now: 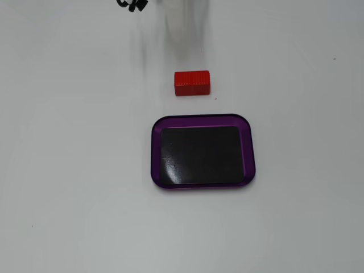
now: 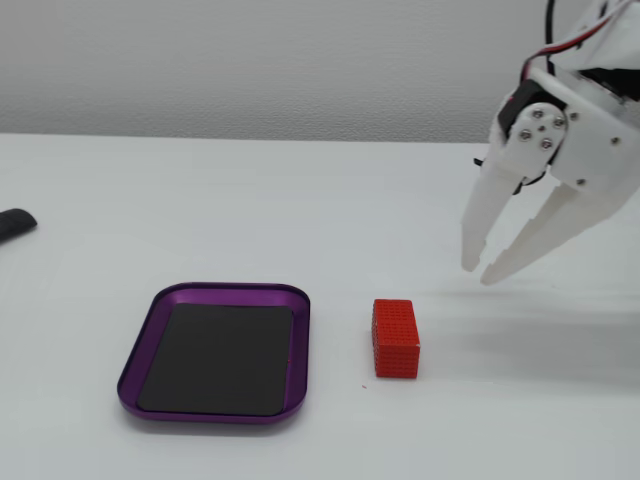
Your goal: Pick up the cube and place it in the box.
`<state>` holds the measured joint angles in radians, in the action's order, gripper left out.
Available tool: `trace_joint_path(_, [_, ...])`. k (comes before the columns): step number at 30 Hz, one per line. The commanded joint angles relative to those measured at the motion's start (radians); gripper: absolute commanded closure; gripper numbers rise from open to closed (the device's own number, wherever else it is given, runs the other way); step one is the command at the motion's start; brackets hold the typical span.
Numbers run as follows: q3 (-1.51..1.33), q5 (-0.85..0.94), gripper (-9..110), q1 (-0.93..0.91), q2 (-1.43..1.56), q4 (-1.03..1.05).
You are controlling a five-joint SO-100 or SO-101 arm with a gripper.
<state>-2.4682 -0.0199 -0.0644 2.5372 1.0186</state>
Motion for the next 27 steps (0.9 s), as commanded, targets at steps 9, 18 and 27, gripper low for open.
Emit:
trace_joint_path(9, [0.408,-0.008,78,0.057,-0.566,-0.009])
trace_joint_path(18, [0.396,-0.089,75,0.094,-0.634,-0.023])
trace_joint_path(27, [0.367,-0.098,76,0.094,-0.761,-0.046])
